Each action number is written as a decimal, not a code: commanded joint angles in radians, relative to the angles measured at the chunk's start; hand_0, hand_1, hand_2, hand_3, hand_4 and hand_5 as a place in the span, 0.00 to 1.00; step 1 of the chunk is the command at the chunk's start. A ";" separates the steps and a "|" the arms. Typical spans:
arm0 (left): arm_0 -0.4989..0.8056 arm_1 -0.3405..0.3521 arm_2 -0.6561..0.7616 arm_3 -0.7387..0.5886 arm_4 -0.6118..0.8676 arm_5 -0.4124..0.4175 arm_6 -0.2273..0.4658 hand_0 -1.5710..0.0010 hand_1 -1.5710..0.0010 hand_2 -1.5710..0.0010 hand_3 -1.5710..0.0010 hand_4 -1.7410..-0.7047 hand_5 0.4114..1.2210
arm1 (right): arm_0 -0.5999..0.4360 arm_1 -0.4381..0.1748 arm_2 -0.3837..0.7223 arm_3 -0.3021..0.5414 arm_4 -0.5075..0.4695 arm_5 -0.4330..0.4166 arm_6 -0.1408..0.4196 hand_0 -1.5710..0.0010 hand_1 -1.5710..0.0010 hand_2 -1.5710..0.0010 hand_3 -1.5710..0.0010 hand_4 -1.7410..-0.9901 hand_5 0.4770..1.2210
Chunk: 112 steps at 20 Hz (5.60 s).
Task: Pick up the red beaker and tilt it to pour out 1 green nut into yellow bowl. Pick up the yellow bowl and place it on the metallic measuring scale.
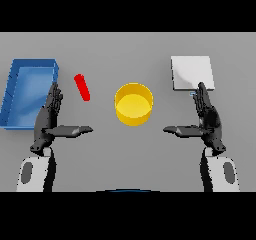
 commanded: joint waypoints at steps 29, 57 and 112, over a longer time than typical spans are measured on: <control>-0.224 0.054 -0.007 0.259 -0.138 0.025 -0.002 1.00 1.00 1.00 1.00 0.51 0.29 | 0.049 -0.082 0.073 -0.094 0.115 0.029 -0.044 1.00 1.00 1.00 1.00 0.60 0.19; -0.546 -0.006 0.085 0.732 -0.136 0.140 -0.246 0.08 0.09 0.09 0.16 0.17 0.93 | 0.048 -0.074 0.075 -0.079 0.144 0.003 -0.048 1.00 1.00 1.00 1.00 0.60 0.23; -1.136 0.245 -0.913 0.688 -1.248 -0.457 0.010 0.00 0.00 0.00 0.02 0.00 1.00 | 0.047 -0.041 0.068 -0.073 0.117 0.003 -0.018 1.00 1.00 1.00 1.00 0.61 0.17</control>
